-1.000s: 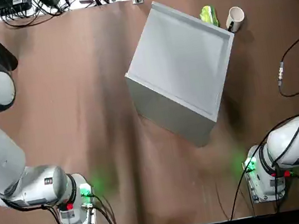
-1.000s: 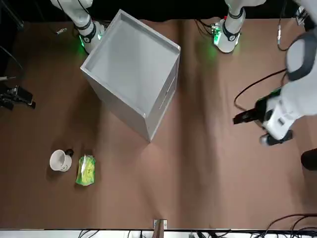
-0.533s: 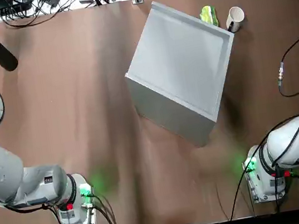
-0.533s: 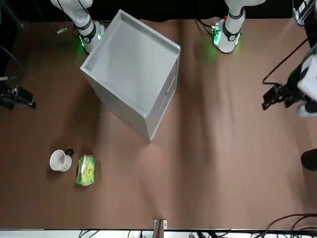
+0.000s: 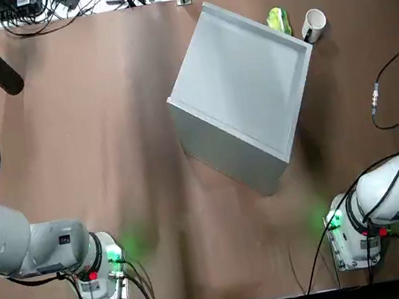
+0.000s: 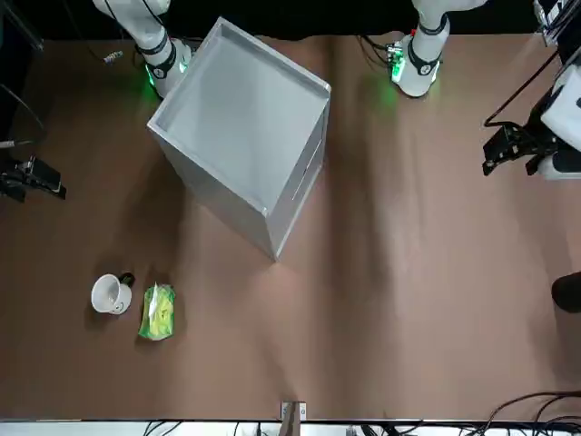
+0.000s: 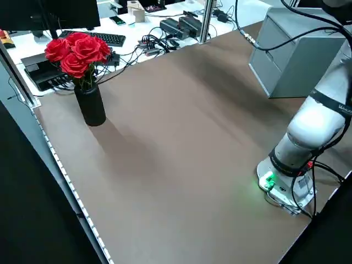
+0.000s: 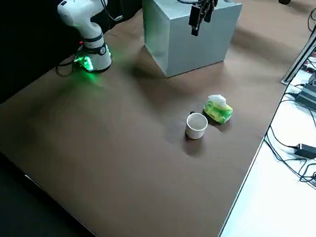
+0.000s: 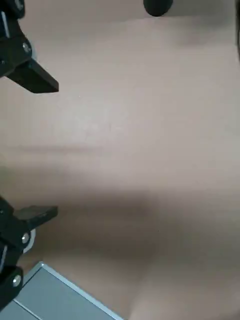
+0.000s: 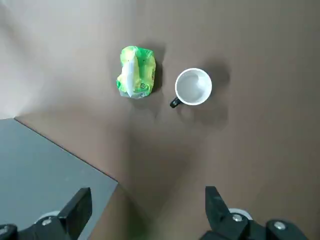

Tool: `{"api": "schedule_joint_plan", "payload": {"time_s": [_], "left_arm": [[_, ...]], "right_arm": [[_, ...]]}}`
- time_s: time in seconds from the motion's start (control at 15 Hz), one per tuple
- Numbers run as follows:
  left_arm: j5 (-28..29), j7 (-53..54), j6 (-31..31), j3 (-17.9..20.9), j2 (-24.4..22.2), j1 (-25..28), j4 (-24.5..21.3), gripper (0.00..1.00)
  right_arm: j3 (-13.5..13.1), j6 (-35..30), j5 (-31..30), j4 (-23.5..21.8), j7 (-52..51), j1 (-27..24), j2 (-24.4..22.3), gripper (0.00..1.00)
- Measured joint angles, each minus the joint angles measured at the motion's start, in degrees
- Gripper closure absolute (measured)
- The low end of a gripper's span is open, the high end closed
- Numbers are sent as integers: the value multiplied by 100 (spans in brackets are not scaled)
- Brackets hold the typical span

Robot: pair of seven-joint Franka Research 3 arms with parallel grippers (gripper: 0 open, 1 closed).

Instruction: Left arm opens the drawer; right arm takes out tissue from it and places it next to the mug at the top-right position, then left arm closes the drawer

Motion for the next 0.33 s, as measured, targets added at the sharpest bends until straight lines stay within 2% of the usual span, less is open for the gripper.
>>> {"api": "schedule_joint_plan", "payload": {"time_s": [0.33], "left_arm": [[-3, 6, 33, 11, -94, 37, -193, 0]], "right_arm": [[0, 0, 0, 0, 0, -2, -1, 0]]}}
